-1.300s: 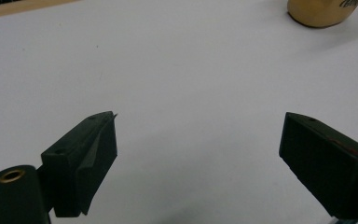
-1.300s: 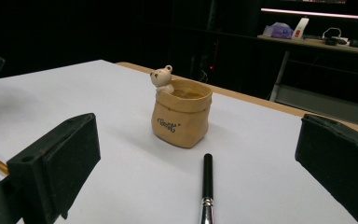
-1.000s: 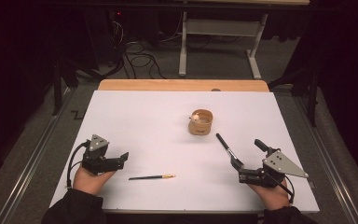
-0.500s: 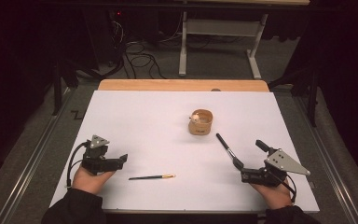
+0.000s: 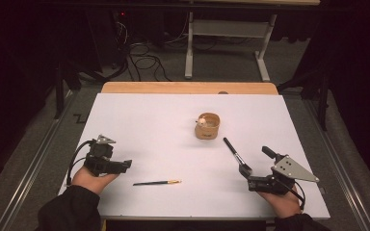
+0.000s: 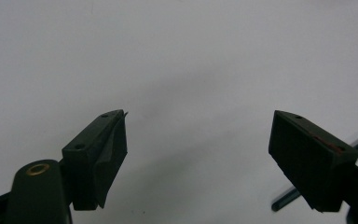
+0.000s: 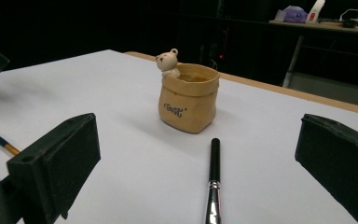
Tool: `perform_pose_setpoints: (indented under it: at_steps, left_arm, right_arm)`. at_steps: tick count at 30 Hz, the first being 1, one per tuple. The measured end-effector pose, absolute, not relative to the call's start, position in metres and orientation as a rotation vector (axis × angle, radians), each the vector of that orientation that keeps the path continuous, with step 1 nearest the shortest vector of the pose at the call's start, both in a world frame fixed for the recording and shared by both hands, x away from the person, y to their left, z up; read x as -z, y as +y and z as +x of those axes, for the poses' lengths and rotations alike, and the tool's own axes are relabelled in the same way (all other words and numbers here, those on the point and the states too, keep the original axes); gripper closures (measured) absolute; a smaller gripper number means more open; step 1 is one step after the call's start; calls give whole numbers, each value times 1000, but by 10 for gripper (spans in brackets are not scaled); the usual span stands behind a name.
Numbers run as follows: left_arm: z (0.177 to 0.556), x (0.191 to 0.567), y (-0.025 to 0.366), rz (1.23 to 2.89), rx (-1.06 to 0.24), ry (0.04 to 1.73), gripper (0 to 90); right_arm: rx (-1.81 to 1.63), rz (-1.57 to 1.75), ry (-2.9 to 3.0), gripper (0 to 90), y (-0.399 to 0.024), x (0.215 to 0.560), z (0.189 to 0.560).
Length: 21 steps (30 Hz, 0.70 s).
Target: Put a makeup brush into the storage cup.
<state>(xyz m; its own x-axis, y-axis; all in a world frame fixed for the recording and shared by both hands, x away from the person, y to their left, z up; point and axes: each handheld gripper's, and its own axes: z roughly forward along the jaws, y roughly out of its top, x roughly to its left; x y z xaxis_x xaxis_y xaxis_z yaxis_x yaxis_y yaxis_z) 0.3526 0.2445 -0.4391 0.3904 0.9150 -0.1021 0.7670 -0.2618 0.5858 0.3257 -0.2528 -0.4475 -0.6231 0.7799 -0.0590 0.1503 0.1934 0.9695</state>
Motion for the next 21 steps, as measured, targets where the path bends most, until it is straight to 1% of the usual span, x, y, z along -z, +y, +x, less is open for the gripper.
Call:
perform_pose_setpoints:
  at_steps: [4,5,9,13,19,21]
  left_arm:
    - [354,440,246,2117,-308,1438,192]
    - [354,441,247,2146,-288,1450,189]
    - [355,443,248,2198,-290,1460,191]
    - [355,445,248,2248,-295,1453,216]
    - [356,447,249,2268,-207,1467,239]
    - [357,448,249,2282,-178,1468,233]
  right_arm:
    - [-1447,855,1931,6,-250,449,325]
    - [-1447,843,1935,6,-250,449,325]
    - [-1446,843,1938,6,-250,450,325]
    - [-1450,845,1936,7,-250,449,325]
    - [-1454,856,1944,8,-249,450,324]
    - [-1454,860,1945,8,-249,451,324]
